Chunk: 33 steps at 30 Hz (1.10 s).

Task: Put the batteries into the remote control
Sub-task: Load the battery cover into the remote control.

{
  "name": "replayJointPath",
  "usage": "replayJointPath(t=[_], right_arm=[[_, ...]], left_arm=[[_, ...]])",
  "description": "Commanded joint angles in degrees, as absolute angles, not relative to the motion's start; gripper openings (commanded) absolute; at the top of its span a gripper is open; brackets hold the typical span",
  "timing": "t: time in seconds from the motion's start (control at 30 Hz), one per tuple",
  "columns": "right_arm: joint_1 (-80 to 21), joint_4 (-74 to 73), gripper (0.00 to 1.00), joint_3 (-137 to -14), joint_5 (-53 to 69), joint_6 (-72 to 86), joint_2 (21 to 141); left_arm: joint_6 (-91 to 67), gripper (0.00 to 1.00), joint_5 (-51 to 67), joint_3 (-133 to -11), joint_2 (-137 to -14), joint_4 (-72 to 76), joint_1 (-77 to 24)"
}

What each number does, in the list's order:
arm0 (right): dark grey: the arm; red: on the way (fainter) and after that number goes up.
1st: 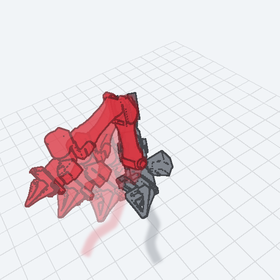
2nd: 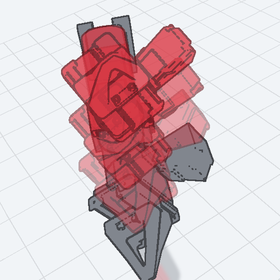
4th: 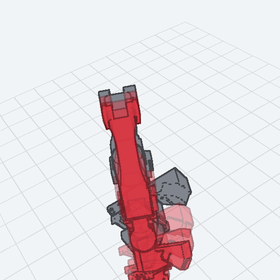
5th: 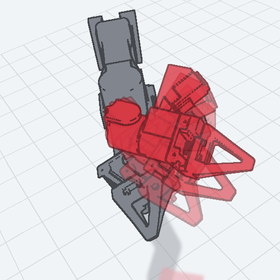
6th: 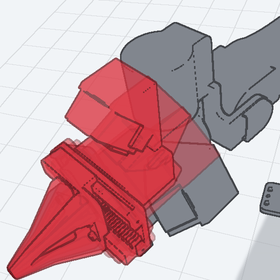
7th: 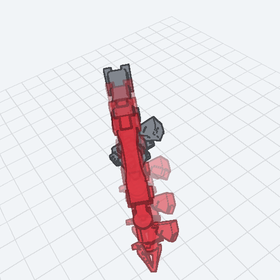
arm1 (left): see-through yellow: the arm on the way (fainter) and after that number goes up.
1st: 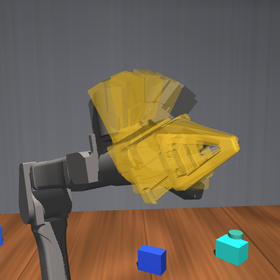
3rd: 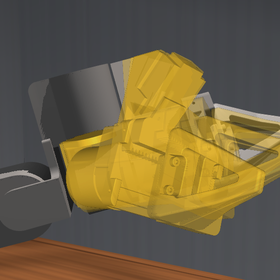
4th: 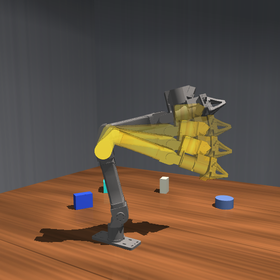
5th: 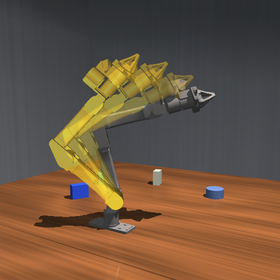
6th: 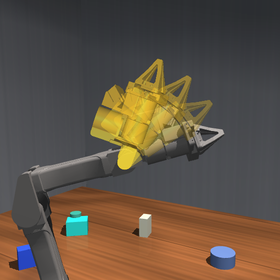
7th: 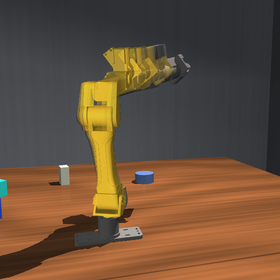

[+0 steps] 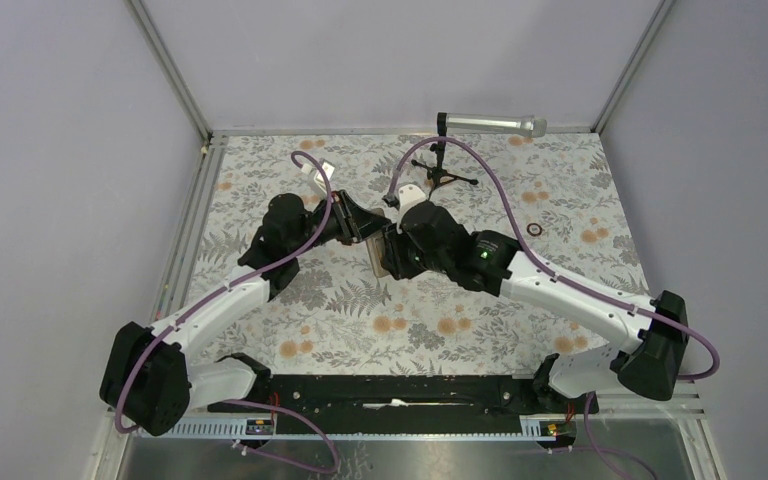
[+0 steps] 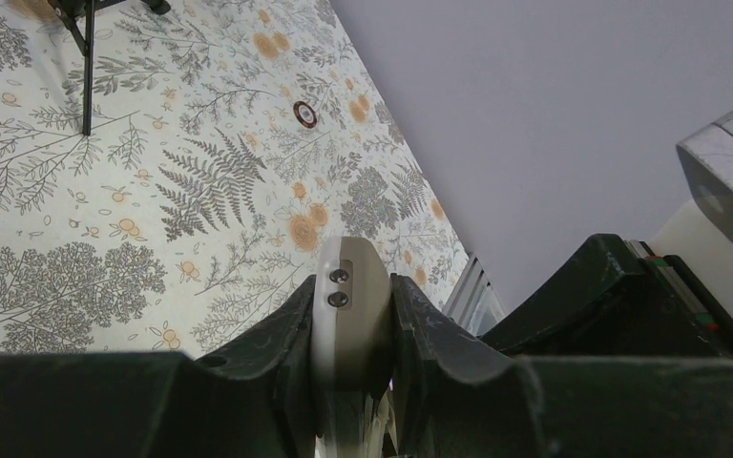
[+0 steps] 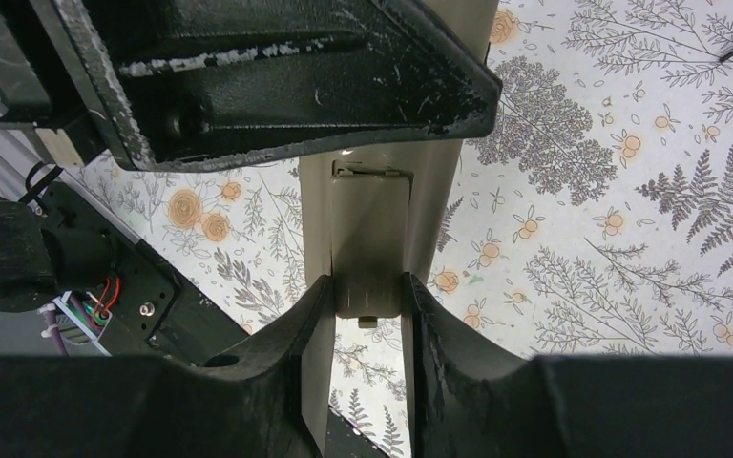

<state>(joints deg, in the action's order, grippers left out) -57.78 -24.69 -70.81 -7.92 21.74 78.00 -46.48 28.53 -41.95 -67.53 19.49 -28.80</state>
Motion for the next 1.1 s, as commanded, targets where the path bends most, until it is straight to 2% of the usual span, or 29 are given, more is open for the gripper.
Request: replayJointPath(t=[0.0, 0.4, 0.83, 1.07], right_arm=[[-58.3, -26.8, 0.24, -74.5, -8.6, 22.8, 78.8], [-58.2, -31.2, 0.27, -79.1, -7.5, 24.8, 82.1], [-57.5, -45.1, 0.29, -89.4, -8.3, 30.1, 89.6], [-57.2, -42.8, 0.31, -88.9, -4.8, 29.5, 89.5]], left_arm=[[-46.3, 0.0, 27.9, -42.0, -65.9, 25.4, -29.1], [-47.7, 0.0, 30.4, -40.4, -64.7, 28.4, -29.6], [-49.6, 0.0, 30.8, -39.0, -62.7, 29.4, -29.7], [-50.9, 0.0, 32.2, -38.9, -62.4, 30.5, -29.7]])
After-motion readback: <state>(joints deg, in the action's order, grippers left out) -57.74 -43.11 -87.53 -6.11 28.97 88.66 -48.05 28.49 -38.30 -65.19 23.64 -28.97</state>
